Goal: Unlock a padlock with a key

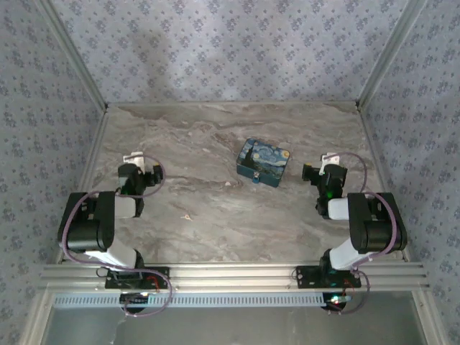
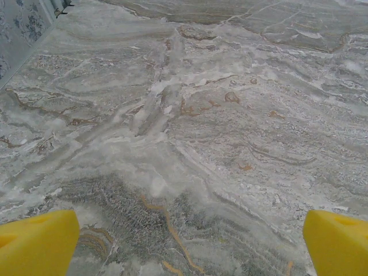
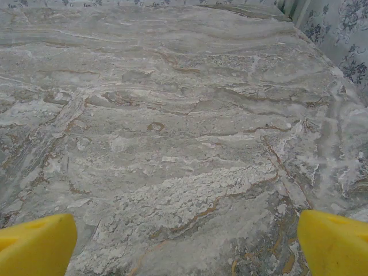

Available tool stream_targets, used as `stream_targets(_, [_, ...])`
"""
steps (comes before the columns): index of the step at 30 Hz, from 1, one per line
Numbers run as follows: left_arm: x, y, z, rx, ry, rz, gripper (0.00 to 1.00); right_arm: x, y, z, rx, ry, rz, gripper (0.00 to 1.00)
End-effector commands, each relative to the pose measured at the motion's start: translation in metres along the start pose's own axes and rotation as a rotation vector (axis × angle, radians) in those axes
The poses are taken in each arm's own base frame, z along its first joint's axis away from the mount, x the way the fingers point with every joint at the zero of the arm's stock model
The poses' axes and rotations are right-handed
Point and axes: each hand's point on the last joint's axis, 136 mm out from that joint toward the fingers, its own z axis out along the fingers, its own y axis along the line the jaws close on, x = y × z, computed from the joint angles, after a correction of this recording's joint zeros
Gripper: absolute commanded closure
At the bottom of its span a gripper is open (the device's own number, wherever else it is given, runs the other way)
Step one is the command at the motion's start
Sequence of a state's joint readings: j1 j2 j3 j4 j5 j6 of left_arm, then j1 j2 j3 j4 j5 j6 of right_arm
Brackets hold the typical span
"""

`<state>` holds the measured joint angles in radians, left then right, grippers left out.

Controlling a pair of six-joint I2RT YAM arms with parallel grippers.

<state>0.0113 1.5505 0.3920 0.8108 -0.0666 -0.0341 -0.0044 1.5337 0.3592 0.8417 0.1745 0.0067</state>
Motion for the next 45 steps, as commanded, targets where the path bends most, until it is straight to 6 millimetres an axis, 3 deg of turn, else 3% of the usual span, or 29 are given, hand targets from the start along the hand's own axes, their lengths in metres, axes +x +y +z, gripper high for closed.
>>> stream_targets(1, [-0.016, -0.003, 0.001, 0.018, -0.038, 0.008, 0.00, -0.013, -0.001, 0.000, 0.000, -0.037, 0.003, 0.00])
stream_targets(22, [-0.017, -0.003, 0.000, 0.018, -0.043, 0.008, 0.00, -0.014, -0.002, -0.001, 0.007, -0.046, 0.005, 0.00])
stream_targets(25, [-0.032, 0.001, -0.003, -0.013, 0.013, 0.001, 0.00, -0.031, -0.010, -0.008, 0.061, -0.030, 0.007, 0.00])
stream_targets(30, [-0.083, -0.008, -0.016, 0.026, 0.014, -0.066, 0.01, -0.056, -0.014, -0.021, 0.059, 0.020, 0.073, 0.00])
stream_targets(33, [-0.106, -0.028, -0.017, 0.134, 0.056, -0.246, 0.00, -0.063, -0.022, -0.030, 0.075, 0.062, 0.282, 0.00])
stream_targets(35, [-0.113, -0.044, -0.011, 0.219, 0.142, -0.407, 0.00, -0.048, -0.029, -0.034, 0.108, 0.176, 0.577, 0.00])
stream_targets(39, [-0.120, -0.097, 0.006, 0.436, 0.312, -0.536, 0.01, -0.061, -0.003, -0.018, -0.143, 0.251, 0.665, 0.00])
stream_targets(45, [-0.106, -0.197, 0.017, 0.571, 0.435, -0.402, 0.08, -0.054, 0.039, -0.010, -0.326, 0.408, 0.697, 0.11])
